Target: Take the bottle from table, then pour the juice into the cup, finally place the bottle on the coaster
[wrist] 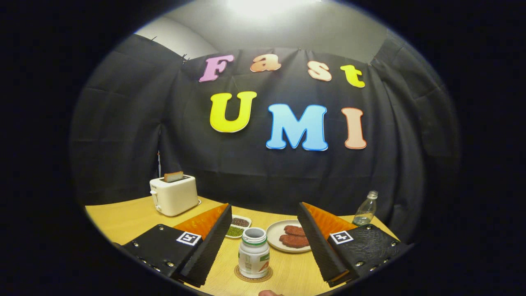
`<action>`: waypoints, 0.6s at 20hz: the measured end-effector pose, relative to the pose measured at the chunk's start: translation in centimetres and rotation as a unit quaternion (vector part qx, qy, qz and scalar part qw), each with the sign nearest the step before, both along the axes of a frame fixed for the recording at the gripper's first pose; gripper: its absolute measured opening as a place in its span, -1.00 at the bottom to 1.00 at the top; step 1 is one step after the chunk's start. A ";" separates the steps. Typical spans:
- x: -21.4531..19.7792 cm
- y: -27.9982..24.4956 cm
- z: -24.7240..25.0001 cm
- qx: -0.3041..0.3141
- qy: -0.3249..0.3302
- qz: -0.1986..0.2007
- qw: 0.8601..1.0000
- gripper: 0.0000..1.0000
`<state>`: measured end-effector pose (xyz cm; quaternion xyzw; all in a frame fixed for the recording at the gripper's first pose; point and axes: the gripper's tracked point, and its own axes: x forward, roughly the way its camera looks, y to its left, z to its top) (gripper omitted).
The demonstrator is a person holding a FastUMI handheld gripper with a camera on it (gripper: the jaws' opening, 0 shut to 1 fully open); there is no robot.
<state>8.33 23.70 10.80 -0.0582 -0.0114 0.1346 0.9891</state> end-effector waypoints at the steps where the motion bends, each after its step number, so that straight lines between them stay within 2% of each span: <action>1: -0.7 -0.3 1.0 0.001 -0.005 -0.003 1.000 0.96; 6: -3.5 -1.8 5.0 0.011 -0.013 -0.016 1.000 0.96; 12: -5.9 -3.5 5.6 0.009 -0.015 -0.019 1.000 0.96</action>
